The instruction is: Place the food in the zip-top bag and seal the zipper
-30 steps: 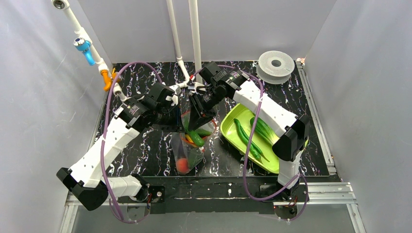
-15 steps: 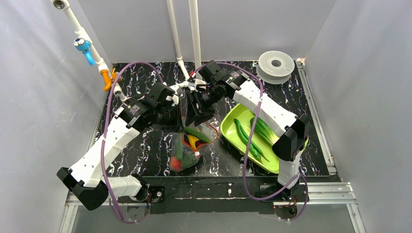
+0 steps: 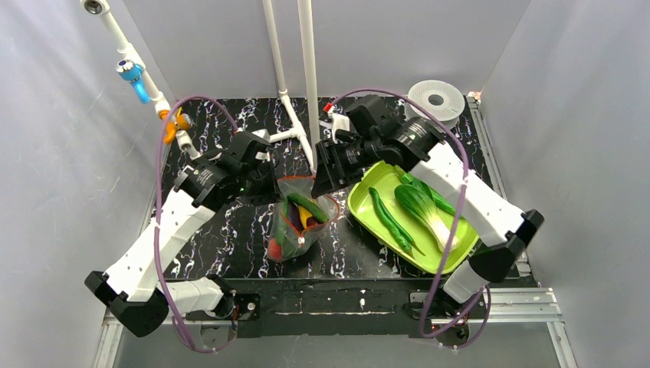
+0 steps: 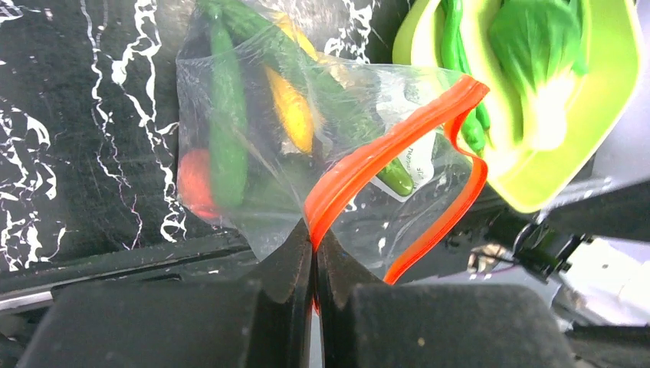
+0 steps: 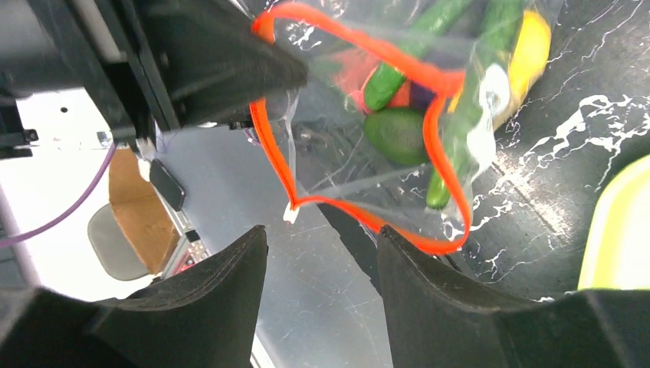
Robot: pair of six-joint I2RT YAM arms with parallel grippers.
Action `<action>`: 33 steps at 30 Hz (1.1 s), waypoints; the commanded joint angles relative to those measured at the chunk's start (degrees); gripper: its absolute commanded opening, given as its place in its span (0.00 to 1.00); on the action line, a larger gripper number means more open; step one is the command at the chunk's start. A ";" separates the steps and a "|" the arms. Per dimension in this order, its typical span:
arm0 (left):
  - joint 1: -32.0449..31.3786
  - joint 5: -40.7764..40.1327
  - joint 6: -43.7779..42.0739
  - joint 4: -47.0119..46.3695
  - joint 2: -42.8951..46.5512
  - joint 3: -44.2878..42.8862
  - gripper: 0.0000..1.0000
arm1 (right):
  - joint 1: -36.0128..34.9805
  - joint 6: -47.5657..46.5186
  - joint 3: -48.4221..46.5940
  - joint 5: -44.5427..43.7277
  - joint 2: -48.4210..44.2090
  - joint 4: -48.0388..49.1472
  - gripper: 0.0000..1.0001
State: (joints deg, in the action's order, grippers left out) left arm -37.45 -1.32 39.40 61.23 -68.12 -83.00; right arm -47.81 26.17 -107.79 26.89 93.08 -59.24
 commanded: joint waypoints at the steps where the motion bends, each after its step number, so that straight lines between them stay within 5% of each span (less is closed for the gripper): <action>1: 0.69 -9.95 10.33 -1.02 4.92 -1.98 0.00 | -2.72 -1.45 5.86 -4.46 -6.66 7.66 0.62; 10: 1.09 -16.58 27.66 -11.51 15.18 12.21 0.00 | -10.60 -2.25 30.23 -18.35 -18.73 30.75 0.65; 20: 1.24 -19.84 50.93 -21.05 22.48 25.41 0.00 | -17.40 -0.27 50.69 -24.37 -24.40 53.51 0.66; 33: 1.28 -19.25 63.26 -23.09 25.33 29.41 0.00 | -18.11 -5.83 55.47 -37.47 -19.16 69.42 0.56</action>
State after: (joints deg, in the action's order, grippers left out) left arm -36.49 -18.46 97.65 39.13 -44.45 -53.58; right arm -65.67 24.34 -51.96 -2.72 72.12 1.34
